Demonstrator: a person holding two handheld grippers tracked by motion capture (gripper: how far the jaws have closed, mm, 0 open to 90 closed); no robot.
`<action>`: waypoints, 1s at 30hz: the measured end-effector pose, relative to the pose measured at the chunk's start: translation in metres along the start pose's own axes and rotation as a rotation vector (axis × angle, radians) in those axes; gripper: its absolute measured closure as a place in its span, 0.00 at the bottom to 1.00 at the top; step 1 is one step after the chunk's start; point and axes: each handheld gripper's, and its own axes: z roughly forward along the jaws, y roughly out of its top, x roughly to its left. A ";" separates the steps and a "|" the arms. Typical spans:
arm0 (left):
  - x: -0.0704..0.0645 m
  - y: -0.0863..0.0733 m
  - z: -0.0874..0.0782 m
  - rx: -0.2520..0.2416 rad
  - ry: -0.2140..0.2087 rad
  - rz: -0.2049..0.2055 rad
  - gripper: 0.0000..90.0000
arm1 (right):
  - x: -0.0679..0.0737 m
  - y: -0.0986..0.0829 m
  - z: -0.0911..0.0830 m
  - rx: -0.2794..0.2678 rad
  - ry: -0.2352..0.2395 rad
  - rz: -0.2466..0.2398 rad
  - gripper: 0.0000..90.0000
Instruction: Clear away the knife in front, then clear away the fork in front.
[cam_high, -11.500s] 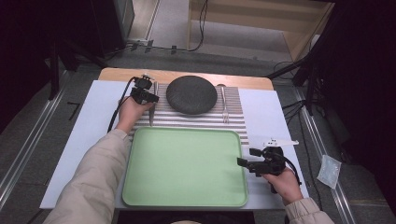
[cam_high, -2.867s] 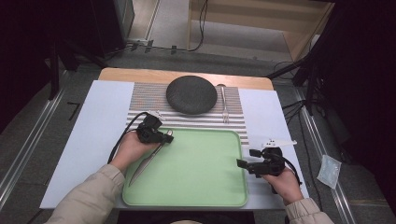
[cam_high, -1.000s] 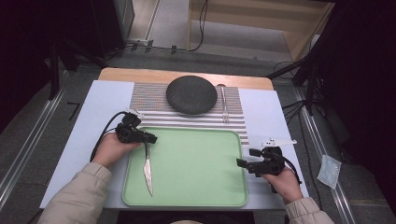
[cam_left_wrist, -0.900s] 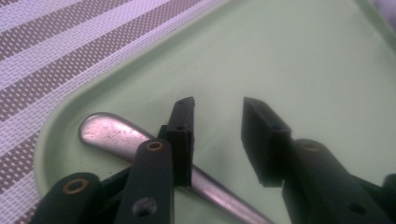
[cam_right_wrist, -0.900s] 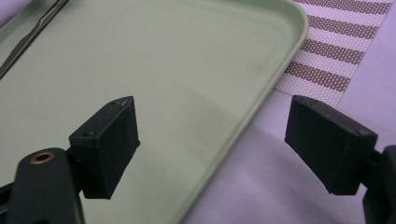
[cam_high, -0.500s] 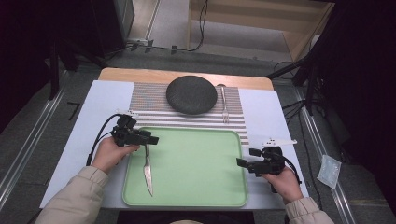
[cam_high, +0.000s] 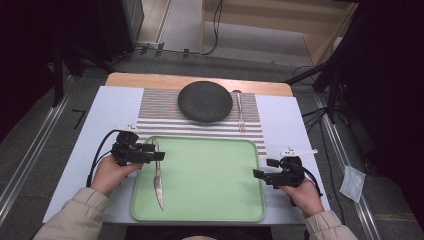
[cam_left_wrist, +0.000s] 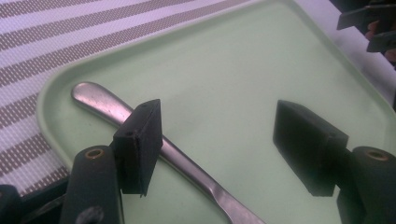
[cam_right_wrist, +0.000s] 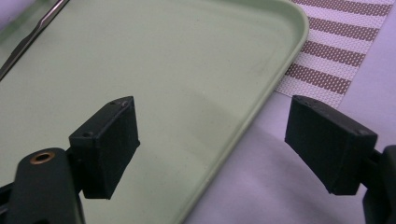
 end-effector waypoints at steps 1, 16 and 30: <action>-0.001 -0.002 -0.001 0.002 0.001 -0.003 0.37 | 0.000 0.000 0.000 0.000 0.000 0.001 0.17; -0.007 -0.018 -0.013 -0.011 0.024 -0.002 0.37 | -0.001 0.003 0.003 -0.006 0.010 0.016 0.17; -0.003 -0.026 -0.016 -0.015 0.031 -0.023 0.37 | -0.006 0.016 0.011 -0.019 0.013 0.010 0.17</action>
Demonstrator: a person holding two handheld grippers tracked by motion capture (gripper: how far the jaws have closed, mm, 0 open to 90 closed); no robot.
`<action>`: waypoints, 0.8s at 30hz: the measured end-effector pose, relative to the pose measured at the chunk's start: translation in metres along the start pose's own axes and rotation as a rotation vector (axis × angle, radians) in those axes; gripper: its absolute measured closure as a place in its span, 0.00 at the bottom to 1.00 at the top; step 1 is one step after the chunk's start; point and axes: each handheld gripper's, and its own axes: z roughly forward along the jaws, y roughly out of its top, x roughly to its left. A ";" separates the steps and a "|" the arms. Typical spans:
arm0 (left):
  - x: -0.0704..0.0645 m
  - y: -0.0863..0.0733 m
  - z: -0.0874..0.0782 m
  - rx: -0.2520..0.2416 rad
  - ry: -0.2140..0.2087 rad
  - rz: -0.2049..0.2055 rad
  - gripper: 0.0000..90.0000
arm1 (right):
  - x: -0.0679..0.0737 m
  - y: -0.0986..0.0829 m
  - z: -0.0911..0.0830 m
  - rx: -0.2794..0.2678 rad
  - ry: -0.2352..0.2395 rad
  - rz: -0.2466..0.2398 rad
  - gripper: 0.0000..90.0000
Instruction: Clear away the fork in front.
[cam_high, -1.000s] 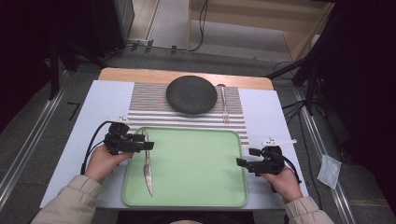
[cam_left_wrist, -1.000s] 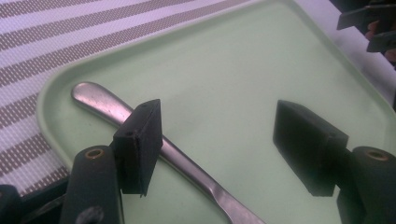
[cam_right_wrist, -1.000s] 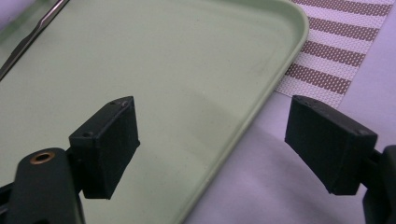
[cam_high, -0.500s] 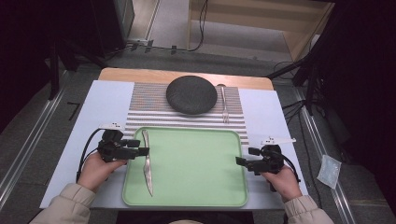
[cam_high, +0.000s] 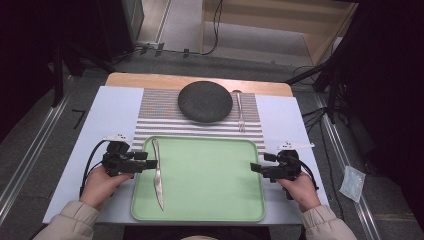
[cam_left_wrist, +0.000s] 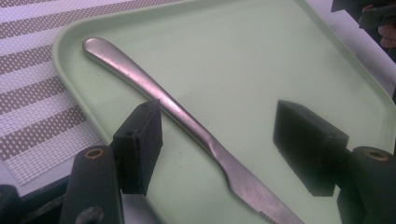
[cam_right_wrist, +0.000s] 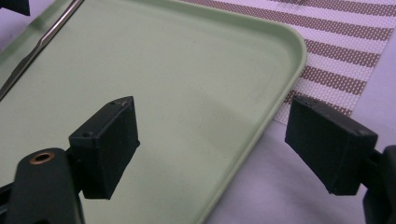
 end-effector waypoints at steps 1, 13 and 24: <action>0.000 0.000 0.000 0.003 0.003 0.000 0.36 | 0.000 0.001 0.000 0.004 -0.005 -0.002 0.17; -0.001 -0.002 0.000 0.005 0.012 0.013 0.35 | -0.011 0.019 0.009 -0.024 -0.029 0.015 0.17; -0.001 -0.001 0.001 0.003 -0.002 0.017 0.35 | -0.019 0.038 0.018 -0.060 -0.079 0.042 0.17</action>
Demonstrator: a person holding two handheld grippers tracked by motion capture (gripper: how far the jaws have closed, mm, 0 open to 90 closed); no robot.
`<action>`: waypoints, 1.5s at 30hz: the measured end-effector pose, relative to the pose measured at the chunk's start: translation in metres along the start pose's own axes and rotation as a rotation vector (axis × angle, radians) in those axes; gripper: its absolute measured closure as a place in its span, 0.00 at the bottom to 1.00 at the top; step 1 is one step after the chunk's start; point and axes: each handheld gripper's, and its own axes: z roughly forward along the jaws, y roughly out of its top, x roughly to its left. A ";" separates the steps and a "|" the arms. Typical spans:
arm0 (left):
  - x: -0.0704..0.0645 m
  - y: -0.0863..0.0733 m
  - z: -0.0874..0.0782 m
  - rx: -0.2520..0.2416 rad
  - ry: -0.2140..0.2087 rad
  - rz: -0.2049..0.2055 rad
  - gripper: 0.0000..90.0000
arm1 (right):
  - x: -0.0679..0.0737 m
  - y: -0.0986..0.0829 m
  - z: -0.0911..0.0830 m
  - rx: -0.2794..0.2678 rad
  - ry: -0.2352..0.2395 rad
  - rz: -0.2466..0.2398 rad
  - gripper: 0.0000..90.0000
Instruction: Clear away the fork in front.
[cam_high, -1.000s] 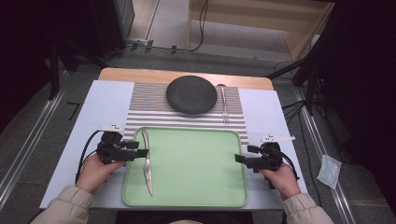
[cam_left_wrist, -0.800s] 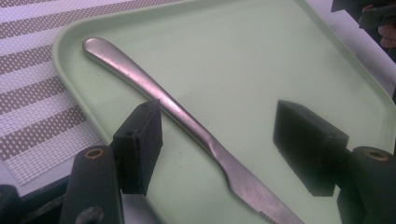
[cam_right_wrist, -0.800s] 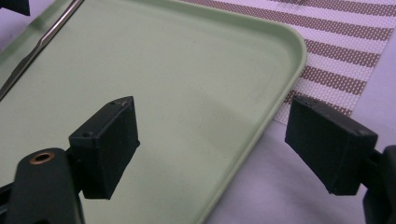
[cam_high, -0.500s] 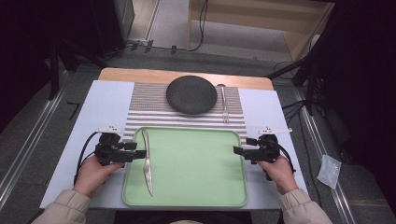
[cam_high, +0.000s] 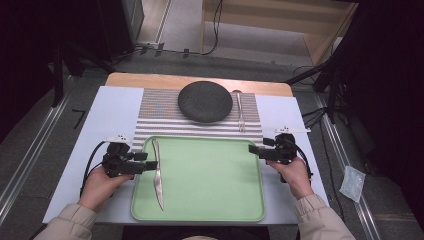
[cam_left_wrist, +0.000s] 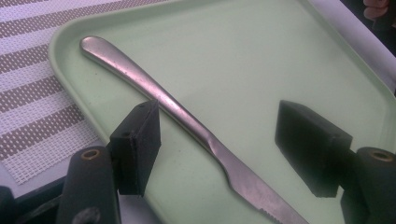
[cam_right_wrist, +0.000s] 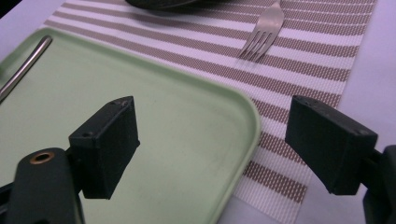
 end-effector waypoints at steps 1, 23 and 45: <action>0.000 0.000 0.000 0.000 -0.001 0.000 0.35 | 0.000 0.002 0.001 -0.004 -0.005 0.005 0.17; -0.001 0.001 0.001 0.005 -0.006 0.011 0.35 | -0.006 0.041 0.029 -0.068 -0.140 0.035 0.19; -0.001 0.001 0.003 -0.009 -0.010 0.021 0.36 | -0.014 0.077 0.059 -0.090 -0.161 0.032 0.21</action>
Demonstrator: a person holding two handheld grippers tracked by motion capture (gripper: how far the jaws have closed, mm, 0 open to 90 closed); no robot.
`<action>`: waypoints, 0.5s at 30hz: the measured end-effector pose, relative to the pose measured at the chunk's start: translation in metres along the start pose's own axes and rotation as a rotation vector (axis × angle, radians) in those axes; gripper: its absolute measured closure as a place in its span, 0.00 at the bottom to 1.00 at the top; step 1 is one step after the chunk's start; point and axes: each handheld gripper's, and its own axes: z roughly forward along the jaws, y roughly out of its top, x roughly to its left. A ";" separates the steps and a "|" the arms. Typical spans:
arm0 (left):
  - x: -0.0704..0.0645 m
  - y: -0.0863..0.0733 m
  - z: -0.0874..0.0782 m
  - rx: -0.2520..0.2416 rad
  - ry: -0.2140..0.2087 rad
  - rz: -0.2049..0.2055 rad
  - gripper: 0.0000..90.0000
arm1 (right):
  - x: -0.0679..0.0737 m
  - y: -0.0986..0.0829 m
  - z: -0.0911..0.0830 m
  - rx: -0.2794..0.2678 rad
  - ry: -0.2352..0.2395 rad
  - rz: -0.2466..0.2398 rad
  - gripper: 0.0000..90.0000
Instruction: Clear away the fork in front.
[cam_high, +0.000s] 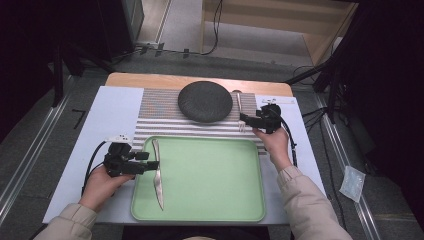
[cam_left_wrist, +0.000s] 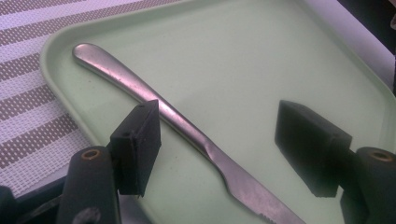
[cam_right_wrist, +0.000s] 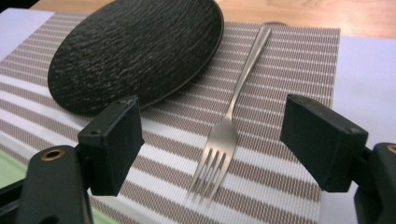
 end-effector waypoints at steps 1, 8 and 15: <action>0.000 0.000 0.000 0.000 0.000 0.000 0.36 | 0.000 0.002 0.002 0.000 -0.004 -0.003 0.21; 0.000 0.000 0.000 0.007 0.006 0.003 0.36 | -0.001 0.014 0.018 0.002 -0.047 -0.007 0.21; 0.000 0.000 0.001 0.009 0.007 0.004 0.36 | -0.005 0.022 0.031 0.009 -0.097 0.006 0.22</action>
